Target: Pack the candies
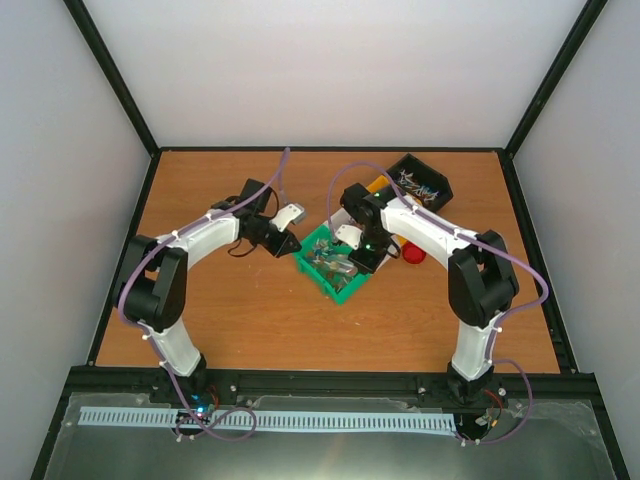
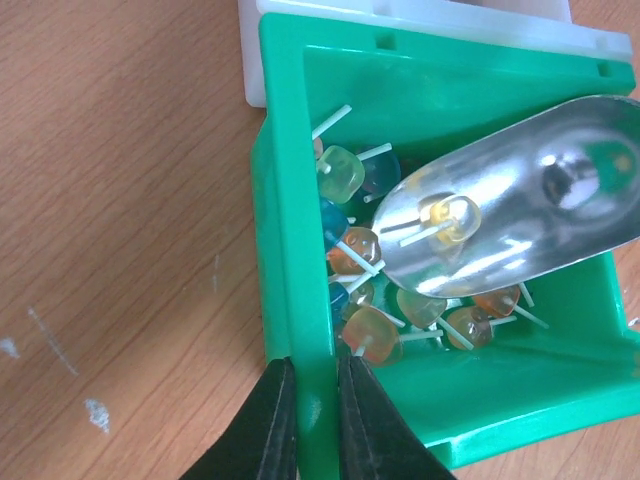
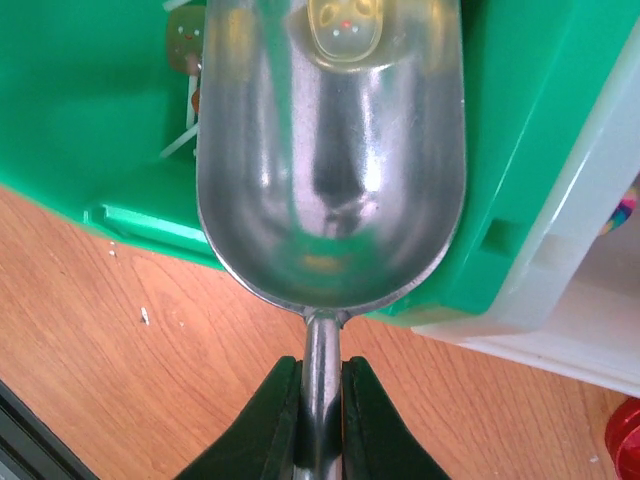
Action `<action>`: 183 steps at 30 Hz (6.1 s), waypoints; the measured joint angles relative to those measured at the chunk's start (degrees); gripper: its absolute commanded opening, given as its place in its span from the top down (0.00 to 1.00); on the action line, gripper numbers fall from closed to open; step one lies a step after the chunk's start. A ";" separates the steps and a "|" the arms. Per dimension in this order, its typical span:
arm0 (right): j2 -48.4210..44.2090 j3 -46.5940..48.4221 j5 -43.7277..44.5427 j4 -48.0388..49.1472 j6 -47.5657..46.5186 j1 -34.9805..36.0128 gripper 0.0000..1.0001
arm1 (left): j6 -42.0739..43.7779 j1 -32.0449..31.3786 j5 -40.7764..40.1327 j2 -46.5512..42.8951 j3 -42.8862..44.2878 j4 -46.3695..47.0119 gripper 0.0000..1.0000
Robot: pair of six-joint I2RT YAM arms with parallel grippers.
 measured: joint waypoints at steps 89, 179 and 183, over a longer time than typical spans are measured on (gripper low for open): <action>-32.76 -25.86 -26.56 14.49 -23.17 -19.34 0.97 | 4.94 -0.42 14.14 -12.41 1.77 -9.40 0.42; -21.90 -0.33 -6.36 -15.58 -53.35 -82.01 0.97 | 7.17 0.11 19.87 -9.73 0.22 -5.86 0.40; -21.90 0.33 -5.64 -15.58 -52.98 -81.00 0.97 | 7.17 0.11 19.89 -9.73 -0.09 -5.84 0.40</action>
